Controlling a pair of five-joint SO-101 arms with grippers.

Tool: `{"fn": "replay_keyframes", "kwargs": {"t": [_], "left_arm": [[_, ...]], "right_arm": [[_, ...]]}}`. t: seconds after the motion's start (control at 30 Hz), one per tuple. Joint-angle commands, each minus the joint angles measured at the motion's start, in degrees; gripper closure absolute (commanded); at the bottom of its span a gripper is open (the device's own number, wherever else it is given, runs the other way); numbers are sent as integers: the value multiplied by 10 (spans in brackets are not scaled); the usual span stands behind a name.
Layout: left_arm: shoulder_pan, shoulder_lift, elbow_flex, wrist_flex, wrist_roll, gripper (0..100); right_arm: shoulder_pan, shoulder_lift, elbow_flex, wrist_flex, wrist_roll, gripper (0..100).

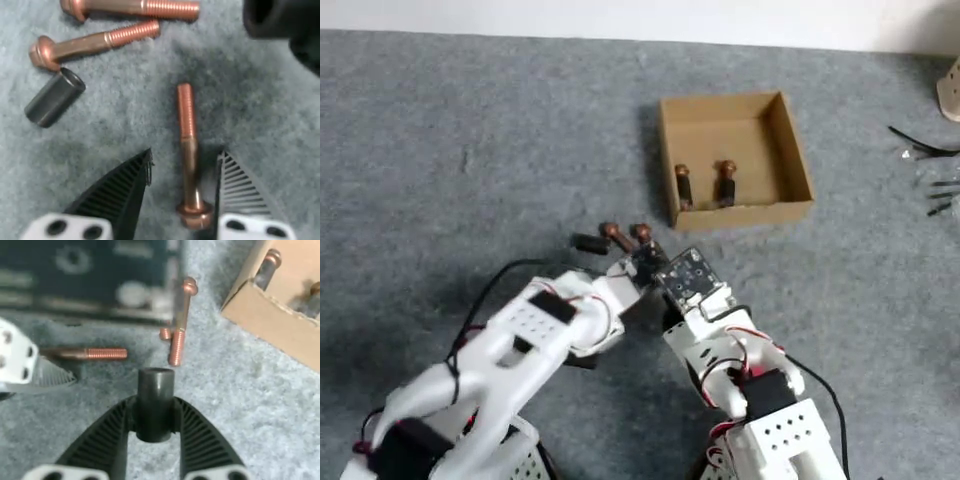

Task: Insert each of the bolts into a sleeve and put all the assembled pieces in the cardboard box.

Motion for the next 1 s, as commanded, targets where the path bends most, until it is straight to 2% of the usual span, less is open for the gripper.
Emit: {"fn": "replay_keyframes", "kwargs": {"t": [0.0,0.1,0.27,0.4,0.6,0.8,0.97], "left_arm": [[6,36,-53,28,-1,797],[-1,53,-73,61,-1,835],[-7,60,-81,99,0,993],[-7,60,-81,130,0,993],[-7,57,-79,135,-14,995],[-31,15,-133,248,-176,995],[-119,-39,-170,365,-451,995]], "right_arm": [[6,-7,15,-25,3,994],[7,-7,25,-39,2,994],[7,-7,26,-40,2,994],[7,-7,26,-40,2,994],[7,-8,28,-40,3,994],[7,-8,29,-40,4,994],[6,-8,29,-40,4,994]]}}
